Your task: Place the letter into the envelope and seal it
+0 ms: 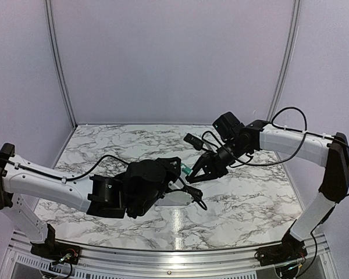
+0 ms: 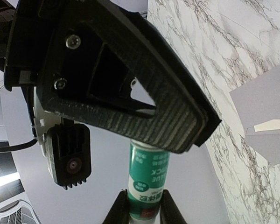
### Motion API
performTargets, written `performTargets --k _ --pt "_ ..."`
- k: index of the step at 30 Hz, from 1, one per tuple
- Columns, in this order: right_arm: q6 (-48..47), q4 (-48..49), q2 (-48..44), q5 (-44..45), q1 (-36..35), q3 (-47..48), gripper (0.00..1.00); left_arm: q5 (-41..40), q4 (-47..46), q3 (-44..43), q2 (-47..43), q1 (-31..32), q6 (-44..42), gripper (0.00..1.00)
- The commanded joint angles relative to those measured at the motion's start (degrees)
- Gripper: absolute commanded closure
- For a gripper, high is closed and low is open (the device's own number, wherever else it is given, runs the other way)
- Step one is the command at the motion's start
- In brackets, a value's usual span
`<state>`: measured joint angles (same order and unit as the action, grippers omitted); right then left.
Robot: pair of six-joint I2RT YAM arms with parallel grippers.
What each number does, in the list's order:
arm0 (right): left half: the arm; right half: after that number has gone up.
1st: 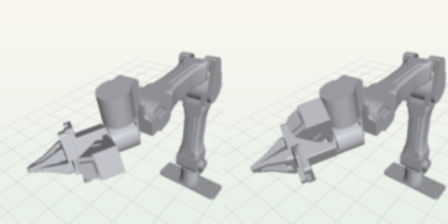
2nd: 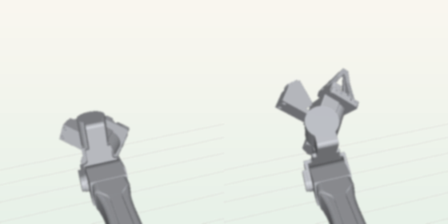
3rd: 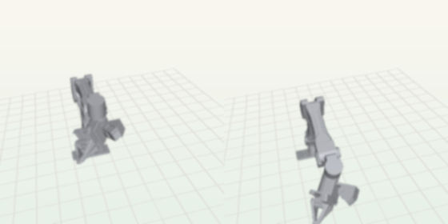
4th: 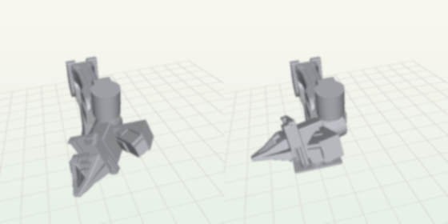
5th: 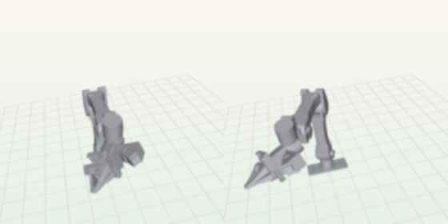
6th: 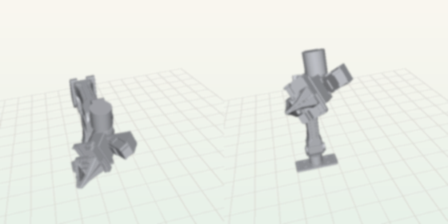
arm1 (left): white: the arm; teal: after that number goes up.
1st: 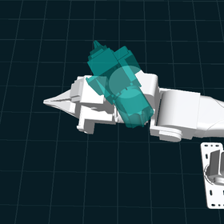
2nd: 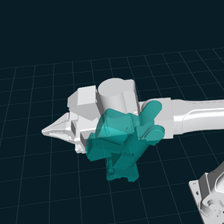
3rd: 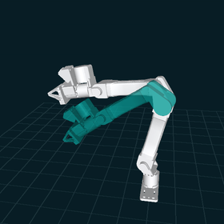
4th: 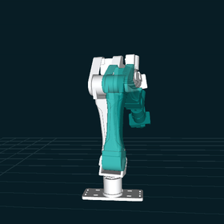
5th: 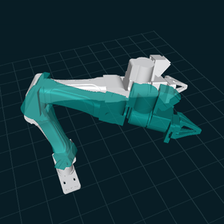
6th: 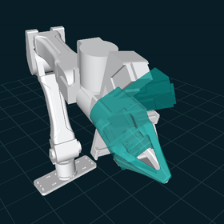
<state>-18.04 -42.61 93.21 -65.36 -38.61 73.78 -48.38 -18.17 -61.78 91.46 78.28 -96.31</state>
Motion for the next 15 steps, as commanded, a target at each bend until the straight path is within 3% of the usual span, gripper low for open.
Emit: performTargets --k 1,7,10,12,15 --pt "-1.84 -1.07 -2.24 -1.84 -0.59 1.18 0.77 -1.64 -2.13 -0.19 1.01 -0.59 4.12 0.89" --pt "-9.71 -8.03 -4.96 4.56 4.31 8.67 0.51 -1.16 0.04 -1.13 0.92 -0.59 22.10 0.92" --pt "-11.35 -8.49 -6.89 4.83 9.98 10.71 0.46 0.24 4.93 -1.87 1.00 -1.12 36.72 0.93" --pt "-12.41 -7.57 -8.48 6.03 11.97 10.68 0.44 4.69 13.30 -4.27 1.00 -2.12 49.62 0.92" --pt "-18.39 -9.38 -10.15 8.29 12.37 11.53 0.42 16.63 18.01 -5.94 0.14 -4.17 65.72 0.92"
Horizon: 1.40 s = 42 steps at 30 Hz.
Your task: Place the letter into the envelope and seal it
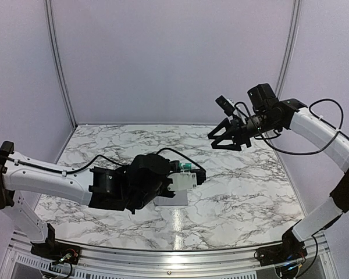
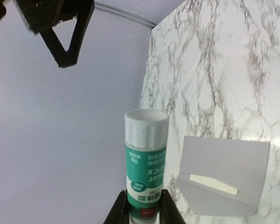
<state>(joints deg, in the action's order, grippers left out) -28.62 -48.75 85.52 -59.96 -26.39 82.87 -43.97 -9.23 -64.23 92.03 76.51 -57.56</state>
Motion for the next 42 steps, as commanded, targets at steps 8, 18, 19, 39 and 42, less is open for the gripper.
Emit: performTargets --k 8,18,19,39,42 --pt "-25.28 -13.63 -1.74 6.16 -2.53 5.25 0.44 35.52 6.18 -0.25 -4.67 -7.30 48.41 0.91" --pt "-19.21 -9.66 0.32 7.37 -9.17 3.90 0.45 43.10 -1.04 3.40 -5.91 -8.92 56.87 0.90" --pt "-17.96 -8.37 0.54 7.38 -9.39 3.95 0.45 43.49 -1.23 3.47 -5.83 -8.92 57.09 0.90" --pt "-13.70 -6.93 2.94 9.86 -14.59 2.58 0.49 43.70 -1.84 1.89 -3.97 -8.92 60.29 0.90" --pt "-13.57 -6.87 3.15 10.99 -15.45 2.66 0.54 43.70 -1.85 1.66 -3.74 -8.92 60.29 0.90"
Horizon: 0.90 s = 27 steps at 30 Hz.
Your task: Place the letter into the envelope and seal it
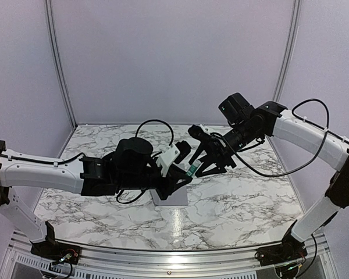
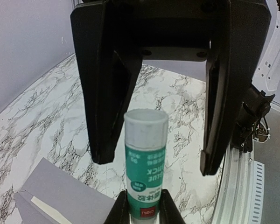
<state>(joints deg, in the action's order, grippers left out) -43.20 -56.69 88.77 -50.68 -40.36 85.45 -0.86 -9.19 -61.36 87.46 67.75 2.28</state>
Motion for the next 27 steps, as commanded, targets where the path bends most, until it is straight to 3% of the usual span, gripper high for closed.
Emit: performTargets --k 1,5,15,27 --pt "0.96 1.05 -0.05 1.65 -1.52 -0.01 0.56 0.60 -1.88 -1.21 0.90 -0.16 0.44 0.90" --pt "1.10 0.93 0.17 1.46 -1.48 -0.06 0.63 0.60 -1.88 -1.15 0.83 -0.16 0.47 0.90" --pt "2.60 2.20 0.56 1.73 -1.48 -0.72 0.63 0.60 -2.05 -1.04 0.16 -0.16 0.70 0.90" --pt "4.16 3.08 1.59 1.46 -1.48 -0.55 0.79 0.60 -2.33 -0.78 -0.06 -0.16 0.84 0.90"
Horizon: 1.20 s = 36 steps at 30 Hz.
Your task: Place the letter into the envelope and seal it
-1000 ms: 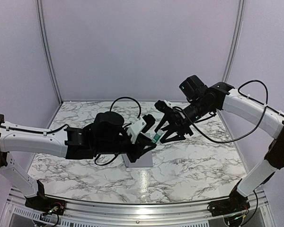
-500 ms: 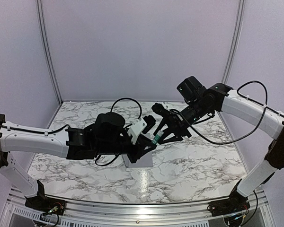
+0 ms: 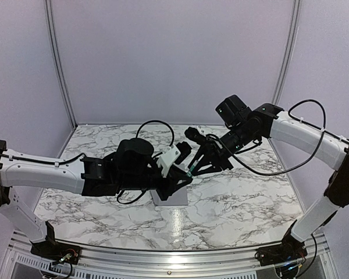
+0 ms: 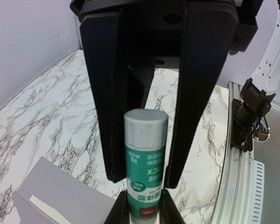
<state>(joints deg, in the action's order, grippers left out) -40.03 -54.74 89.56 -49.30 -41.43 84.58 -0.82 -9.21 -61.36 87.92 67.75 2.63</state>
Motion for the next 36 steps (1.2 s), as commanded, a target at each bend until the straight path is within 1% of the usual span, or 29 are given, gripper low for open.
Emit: performTargets --k 1,5,7,8,10,12,14,17,22,24,29,30,32,36 --pt "0.98 1.13 0.87 0.18 -0.41 0.25 0.79 0.48 -2.30 -0.65 -0.55 -0.16 0.53 0.90" --pt "1.13 1.46 0.78 0.41 -0.41 -0.17 0.80 -0.01 -2.45 -0.35 -0.78 -0.16 0.53 0.90" --pt "1.18 1.48 0.97 0.56 -0.41 -0.25 0.86 -0.49 -2.54 -0.10 -0.82 -0.16 0.57 0.88" --pt "1.28 1.52 1.08 0.41 -0.43 -0.14 0.90 -1.06 -2.58 0.07 -0.84 -0.16 0.61 0.84" --pt "1.59 1.80 1.34 0.58 -0.41 0.16 0.96 -3.12 -2.56 0.87 -1.05 -0.16 0.97 0.72" --pt "2.03 1.83 1.83 1.24 -0.13 0.98 0.98 -6.47 -2.37 2.21 -1.91 -0.20 1.65 0.61" --pt "2.36 1.84 2.47 1.88 0.86 1.77 0.98 -10.46 -1.74 3.89 -3.02 -0.69 3.24 0.54" --pt "3.11 2.20 3.63 2.99 2.94 2.49 0.99 -13.68 -0.43 6.13 -4.95 -3.30 9.16 0.50" --pt "4.84 3.88 5.75 6.23 5.80 2.79 1.00 -13.83 2.59 8.77 -6.46 -11.50 22.76 0.51" --pt "5.37 4.83 6.37 8.95 5.91 2.74 1.00 -12.02 4.64 8.94 -5.86 -15.03 27.97 0.52" --pt "5.76 5.44 6.94 11.11 5.89 2.49 1.00 -0.13 6.05 9.34 -0.97 -22.87 39.43 0.52" --pt "5.88 5.37 6.91 11.13 5.84 2.29 1.00 2.78 6.05 9.22 0.41 -23.80 40.65 0.52" --pt "6.17 5.35 6.59 11.15 5.80 1.90 1.00 6.08 6.25 8.60 3.26 -25.01 41.98 0.52" --pt "6.50 6.05 5.06 11.51 5.60 0.55 1.00 9.74 6.52 7.03 8.63 -26.43 44.39 0.51"
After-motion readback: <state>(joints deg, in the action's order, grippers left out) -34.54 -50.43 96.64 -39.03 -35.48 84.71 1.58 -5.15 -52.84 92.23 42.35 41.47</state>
